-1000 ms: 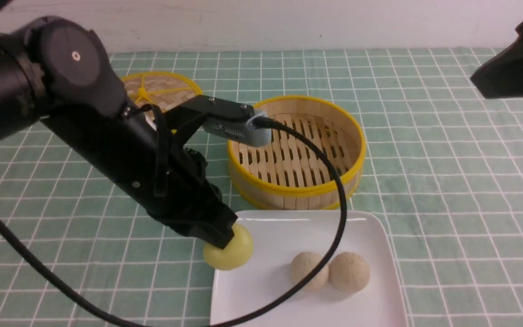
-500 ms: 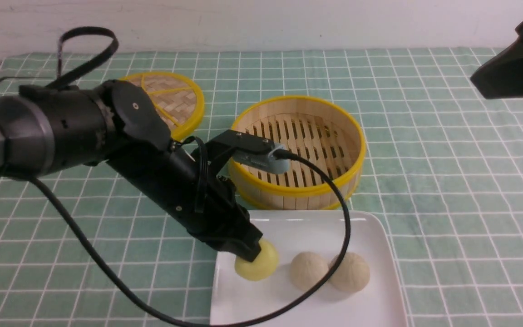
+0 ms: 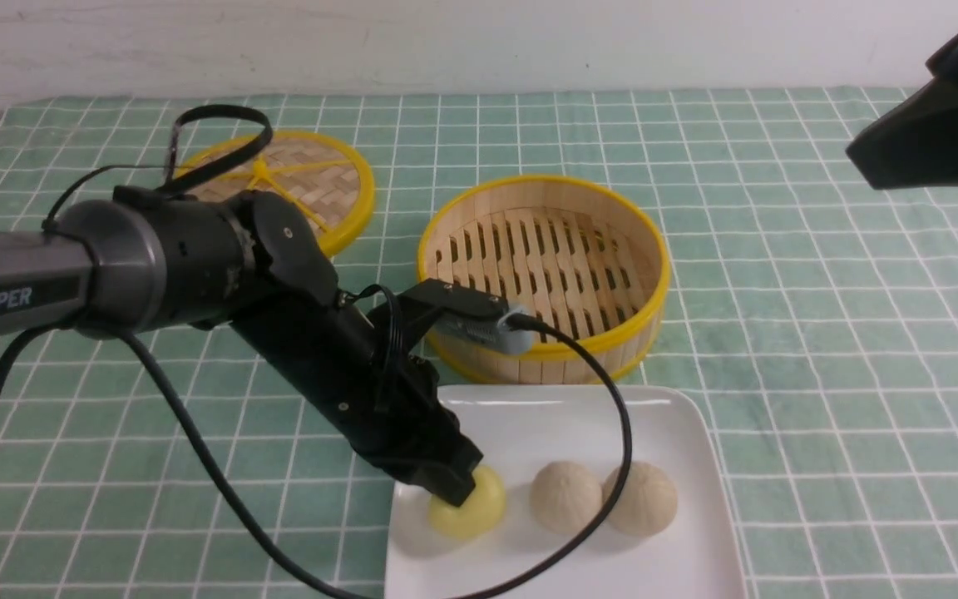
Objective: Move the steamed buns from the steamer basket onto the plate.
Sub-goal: Use the left arm to put the steamed stuffed bun into the plate
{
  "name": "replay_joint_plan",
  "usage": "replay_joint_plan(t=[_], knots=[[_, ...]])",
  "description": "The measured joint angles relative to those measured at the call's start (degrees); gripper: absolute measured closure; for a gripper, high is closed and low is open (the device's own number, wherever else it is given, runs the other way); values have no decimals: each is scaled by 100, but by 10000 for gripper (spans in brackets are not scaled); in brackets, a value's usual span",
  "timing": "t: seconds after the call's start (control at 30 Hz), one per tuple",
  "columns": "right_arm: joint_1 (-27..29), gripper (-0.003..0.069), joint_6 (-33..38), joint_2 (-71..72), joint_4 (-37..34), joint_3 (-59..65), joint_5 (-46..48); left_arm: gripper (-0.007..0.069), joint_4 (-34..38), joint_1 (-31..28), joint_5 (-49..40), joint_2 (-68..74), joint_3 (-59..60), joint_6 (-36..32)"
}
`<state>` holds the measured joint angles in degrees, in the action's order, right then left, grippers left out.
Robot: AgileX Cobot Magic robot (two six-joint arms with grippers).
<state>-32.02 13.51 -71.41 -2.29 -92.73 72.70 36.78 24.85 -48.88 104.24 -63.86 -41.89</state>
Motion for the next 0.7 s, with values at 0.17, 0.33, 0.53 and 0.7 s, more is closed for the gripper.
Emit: replay_joint_plan(t=[0.17, 0.33, 0.53, 0.7], knots=[[0, 90, 0, 0, -5, 0, 0, 560, 36, 0, -7, 0, 0, 49], [0, 90, 0, 0, -5, 0, 0, 406, 16, 0, -18, 0, 0, 191], [0, 90, 0, 0, -26, 0, 0, 187, 16, 0, 4, 0, 0, 222], [0, 90, 0, 0, -138, 0, 0, 90, 16, 0, -11, -14, -285, 240]])
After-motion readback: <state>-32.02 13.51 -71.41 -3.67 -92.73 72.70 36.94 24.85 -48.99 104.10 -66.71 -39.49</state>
